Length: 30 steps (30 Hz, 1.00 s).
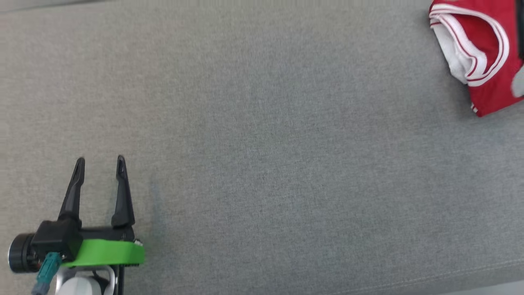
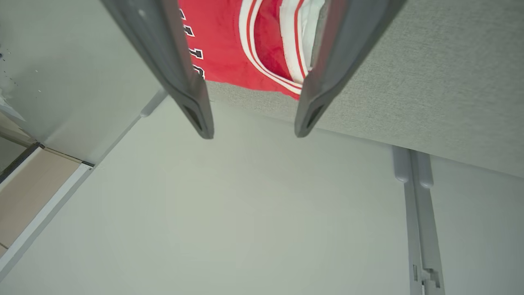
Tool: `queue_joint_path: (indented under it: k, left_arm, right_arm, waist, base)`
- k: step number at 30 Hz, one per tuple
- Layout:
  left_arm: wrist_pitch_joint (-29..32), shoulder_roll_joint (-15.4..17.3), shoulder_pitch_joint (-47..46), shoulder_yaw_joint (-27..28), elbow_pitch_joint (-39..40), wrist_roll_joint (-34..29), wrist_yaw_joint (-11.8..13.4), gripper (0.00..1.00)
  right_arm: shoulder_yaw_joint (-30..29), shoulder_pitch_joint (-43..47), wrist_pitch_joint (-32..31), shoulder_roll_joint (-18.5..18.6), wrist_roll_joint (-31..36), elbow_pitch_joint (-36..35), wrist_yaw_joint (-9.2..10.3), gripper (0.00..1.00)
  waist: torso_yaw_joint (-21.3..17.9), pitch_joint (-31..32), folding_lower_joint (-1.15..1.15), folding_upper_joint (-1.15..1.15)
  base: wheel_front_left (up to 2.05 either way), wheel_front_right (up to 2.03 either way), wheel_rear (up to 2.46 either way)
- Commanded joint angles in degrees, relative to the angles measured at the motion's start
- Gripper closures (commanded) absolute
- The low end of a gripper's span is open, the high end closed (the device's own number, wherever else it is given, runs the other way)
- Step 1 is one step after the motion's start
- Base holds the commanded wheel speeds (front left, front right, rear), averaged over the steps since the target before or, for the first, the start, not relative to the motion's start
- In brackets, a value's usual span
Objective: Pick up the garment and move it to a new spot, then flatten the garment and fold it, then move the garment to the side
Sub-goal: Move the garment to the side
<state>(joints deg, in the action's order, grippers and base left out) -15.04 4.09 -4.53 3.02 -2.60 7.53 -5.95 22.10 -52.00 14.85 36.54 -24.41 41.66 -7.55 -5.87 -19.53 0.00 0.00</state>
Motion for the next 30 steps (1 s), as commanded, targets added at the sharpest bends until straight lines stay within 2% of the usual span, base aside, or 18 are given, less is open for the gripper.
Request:
queue_joint_path:
  k: [1, 7, 13, 30]
  left_arm:
    - [-0.1, -0.2, 1.5, 0.7, -0.3, 0.4, 0.3, 0.0]
    - [-0.1, -0.6, 4.6, 2.1, -1.0, 0.9, 0.3, 0.0]
    - [-0.1, -0.8, 5.4, 1.6, -2.8, 1.1, 0.0, 0.0]
    - [-0.1, -1.1, 7.6, 0.8, -6.8, 1.5, -0.6, 0.0]
  right_arm:
    - [-1.5, 2.7, 0.3, -1.2, 0.8, -2.0, 0.14, 0.0]
    - [-8.4, 13.6, 0.3, -8.5, 4.1, -9.5, 0.13, 0.0]
    - [-12.7, 23.1, 0.3, -14.6, 6.7, -15.3, 0.13, 0.0]
    - [-17.1, 47.9, 0.3, -25.3, 9.7, -31.5, 0.13, 0.0]
  waist:
    - [0.4, 5.6, 0.0, 0.0]
    - [0.3, 9.3, 0.0, 0.0]
    - [1.4, 12.5, 0.0, 0.0]
    - [4.3, 19.1, 0.0, 0.0]
  base:
    - [0.0, 0.0, 0.0]
    - [0.0, 0.0, 0.0]
    - [0.0, 0.0, 0.0]
    - [0.0, 0.0, 0.0]
